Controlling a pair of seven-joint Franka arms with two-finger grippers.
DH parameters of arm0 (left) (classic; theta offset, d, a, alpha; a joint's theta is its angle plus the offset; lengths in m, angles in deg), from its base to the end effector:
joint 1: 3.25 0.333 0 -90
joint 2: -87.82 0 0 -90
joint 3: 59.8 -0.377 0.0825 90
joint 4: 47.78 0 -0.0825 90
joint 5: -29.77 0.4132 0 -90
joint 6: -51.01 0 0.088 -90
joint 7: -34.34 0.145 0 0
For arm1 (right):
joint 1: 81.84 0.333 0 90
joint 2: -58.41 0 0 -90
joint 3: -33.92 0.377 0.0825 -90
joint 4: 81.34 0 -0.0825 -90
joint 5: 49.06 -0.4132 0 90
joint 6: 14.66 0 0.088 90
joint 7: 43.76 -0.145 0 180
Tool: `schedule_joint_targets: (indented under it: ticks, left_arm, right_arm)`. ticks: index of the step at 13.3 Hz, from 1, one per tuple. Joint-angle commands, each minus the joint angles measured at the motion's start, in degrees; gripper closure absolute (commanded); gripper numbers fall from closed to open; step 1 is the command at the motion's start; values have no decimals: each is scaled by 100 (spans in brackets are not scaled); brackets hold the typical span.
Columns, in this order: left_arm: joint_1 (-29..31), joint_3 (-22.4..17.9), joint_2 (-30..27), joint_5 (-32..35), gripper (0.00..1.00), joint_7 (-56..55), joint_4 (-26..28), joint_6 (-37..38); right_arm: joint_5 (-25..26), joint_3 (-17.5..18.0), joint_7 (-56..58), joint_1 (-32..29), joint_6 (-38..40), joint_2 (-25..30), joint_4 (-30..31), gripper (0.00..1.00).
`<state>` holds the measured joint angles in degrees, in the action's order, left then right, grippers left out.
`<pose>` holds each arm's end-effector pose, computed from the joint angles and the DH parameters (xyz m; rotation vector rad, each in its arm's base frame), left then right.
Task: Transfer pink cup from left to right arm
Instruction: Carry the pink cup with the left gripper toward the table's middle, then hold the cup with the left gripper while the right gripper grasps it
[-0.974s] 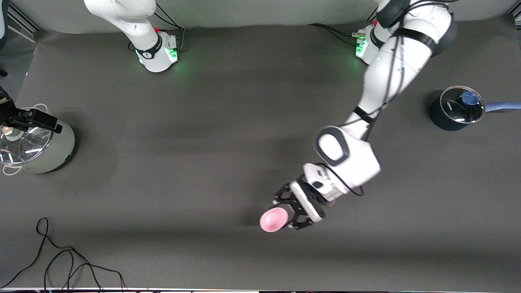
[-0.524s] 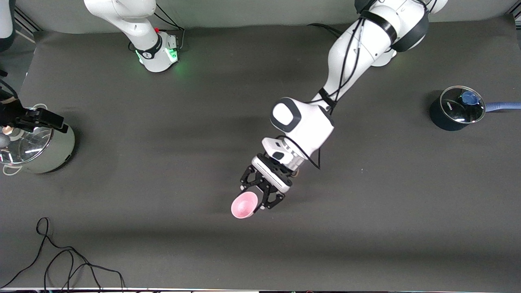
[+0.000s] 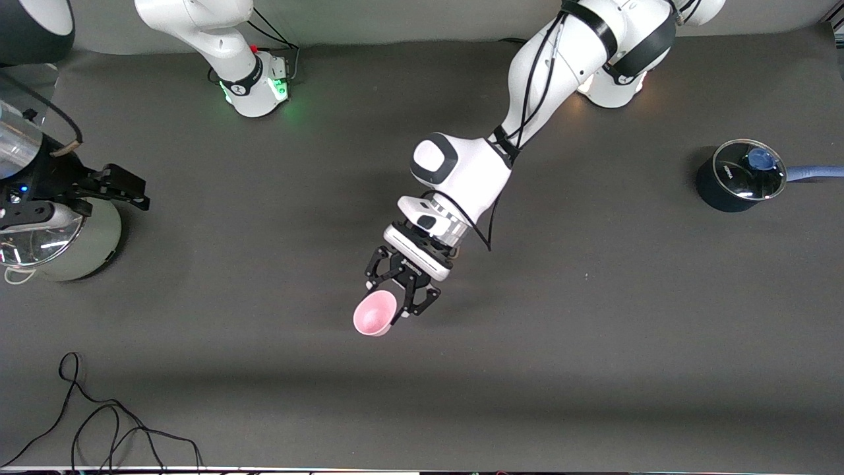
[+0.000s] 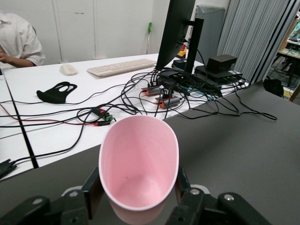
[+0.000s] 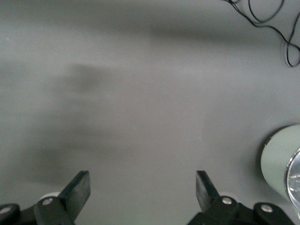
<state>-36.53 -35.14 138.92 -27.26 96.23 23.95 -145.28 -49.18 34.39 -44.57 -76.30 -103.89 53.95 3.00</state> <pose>0.6544 -0.5831 0.3500 2.2022 -0.6629 1.3444 0.6087 0.0642 0.6492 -3.1352 -0.1424 -0.0115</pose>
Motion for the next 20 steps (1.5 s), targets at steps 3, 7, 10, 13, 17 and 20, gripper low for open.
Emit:
schedule_joint_targets:
  ticks: [3,7,10,13,17,20]
  left_arm:
    - [-1082,-1006,-126,8,100,-151,-124,56]
    - [-1232,-1024,-135,8,100,-151,-229,64]
    - [-1399,-1077,-135,8,100,-151,-256,56]
    - [-1610,-1279,-117,-1,100,-160,-256,56]
    - [-1760,-1306,-82,8,100,-160,-309,64]
    - [-1848,-1306,-91,-19,100,-160,-291,12]
  right_arm:
    - [-23,-21,-86,307,28,-783,-919,0]
    - [-14,181,-95,308,28,-1503,-1631,0]
    - [-6,339,-112,308,19,-1750,-1887,0]
    - [3,436,-269,421,-138,-1803,-1896,0]
    - [47,428,-622,746,-244,-1847,-1878,0]
    - [56,428,-1367,896,-306,-1882,-1825,0]
